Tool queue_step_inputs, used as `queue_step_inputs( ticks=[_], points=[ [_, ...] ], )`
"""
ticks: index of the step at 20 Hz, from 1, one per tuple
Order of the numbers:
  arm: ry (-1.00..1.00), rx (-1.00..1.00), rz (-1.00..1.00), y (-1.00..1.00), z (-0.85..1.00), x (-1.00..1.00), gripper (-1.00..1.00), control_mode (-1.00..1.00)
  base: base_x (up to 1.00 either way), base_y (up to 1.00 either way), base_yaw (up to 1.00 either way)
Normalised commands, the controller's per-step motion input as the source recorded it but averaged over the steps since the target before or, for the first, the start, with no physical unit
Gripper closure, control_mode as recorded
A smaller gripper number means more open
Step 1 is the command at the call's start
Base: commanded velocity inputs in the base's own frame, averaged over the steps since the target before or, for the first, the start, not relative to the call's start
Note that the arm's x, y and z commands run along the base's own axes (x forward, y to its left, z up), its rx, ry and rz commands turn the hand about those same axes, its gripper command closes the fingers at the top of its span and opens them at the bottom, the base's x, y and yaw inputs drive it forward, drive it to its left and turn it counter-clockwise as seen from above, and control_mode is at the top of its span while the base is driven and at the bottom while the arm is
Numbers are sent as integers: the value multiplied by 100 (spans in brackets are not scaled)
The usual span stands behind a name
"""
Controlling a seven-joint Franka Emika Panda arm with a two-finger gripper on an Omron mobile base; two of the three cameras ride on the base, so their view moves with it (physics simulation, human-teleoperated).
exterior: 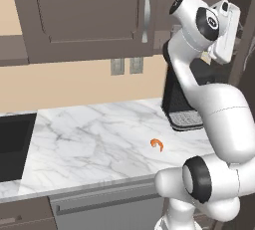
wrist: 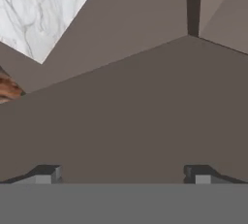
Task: Retrieve the tupperware from the cabinet, then place the raw meat into the tupperware to avoid contamination.
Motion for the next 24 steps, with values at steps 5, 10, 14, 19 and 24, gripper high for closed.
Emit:
queue_step_inputs(
  ticks=[5,10,14,19,24],
  points=[
    [0,1,-9,-48,-9,-25,-100,-100,0,0,0],
    [0,2,-9,-47,-8,-21,-100,-100,0,0,0],
    [0,2,-8,-46,-7,-18,-100,-100,0,0,0],
    [0,2,-7,-49,-7,-15,-100,-100,0,0,0],
    [0,3,-7,-50,-6,-13,-100,-100,0,0,0]
  ],
)
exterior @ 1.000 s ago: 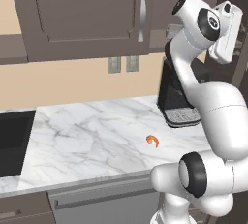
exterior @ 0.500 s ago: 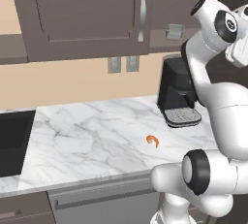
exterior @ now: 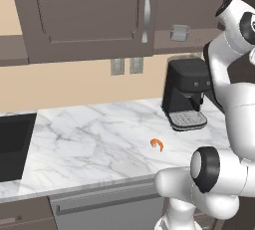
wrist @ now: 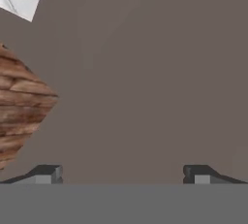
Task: Retrieve the tupperware from the cabinet, then place the raw meat into the tupperware to avoid contamination.
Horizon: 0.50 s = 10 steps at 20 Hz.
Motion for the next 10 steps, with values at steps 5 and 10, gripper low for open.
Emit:
queue_step_inputs(
  ticks=[5,10],
  points=[
    [0,2,-7,-44,-6,-11,-100,-100,0,0,0],
    [0,2,-4,-32,-4,-2,-100,-100,0,0,0]
  ],
)
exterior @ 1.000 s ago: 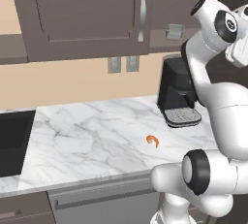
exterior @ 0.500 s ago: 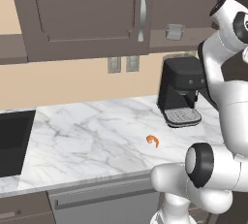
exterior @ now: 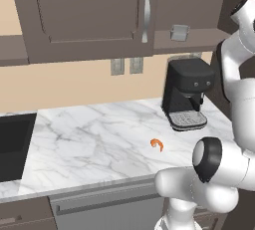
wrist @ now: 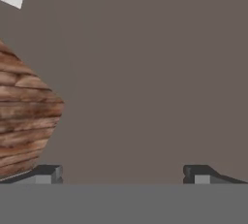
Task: Retrieve the tupperware from the cabinet, then place the raw meat into the tupperware to avoid contamination.
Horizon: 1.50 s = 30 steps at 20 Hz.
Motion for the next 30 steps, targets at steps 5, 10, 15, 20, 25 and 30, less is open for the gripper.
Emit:
queue_step_inputs(
  ticks=[5,10,15,20,25,30],
  points=[
    [0,0,-1,-15,-2,0,-100,-100,0,0,0],
    [0,0,-5,-3,-4,0,-100,-100,0,0,0],
    [-4,0,-8,4,-3,0,-100,-100,0,0,0],
    [-16,2,-8,41,-1,0,-100,-100,0,0,0],
    [-24,0,-11,52,0,0,-100,-100,0,0,0],
    [-28,3,-15,48,-2,0,-100,-100,0,0,0]
  ],
)
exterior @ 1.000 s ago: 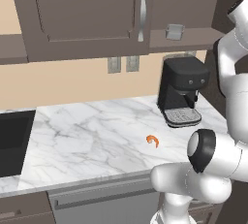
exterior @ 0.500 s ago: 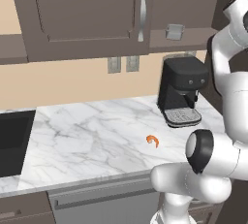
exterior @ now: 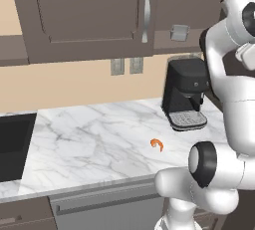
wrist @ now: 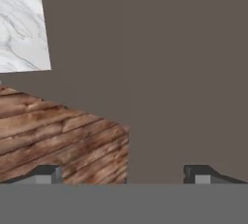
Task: Retrieve the tupperware from the cabinet, then place the raw meat into the tupperware to avoid contamination.
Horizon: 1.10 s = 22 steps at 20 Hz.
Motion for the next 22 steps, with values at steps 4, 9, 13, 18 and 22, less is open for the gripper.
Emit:
queue_step_inputs(
  ticks=[4,9,13,18,22],
  points=[
    [-32,7,-16,42,-4,5,-100,-100,0,0,0],
    [-34,7,-16,46,-1,4,-100,-100,0,0,0],
    [-30,12,-14,49,-6,5,-100,-100,0,0,0],
    [-24,19,-11,43,-17,3,-100,-100,0,0,0],
    [-18,21,-2,44,-8,1,-100,-100,0,0,0]
  ],
)
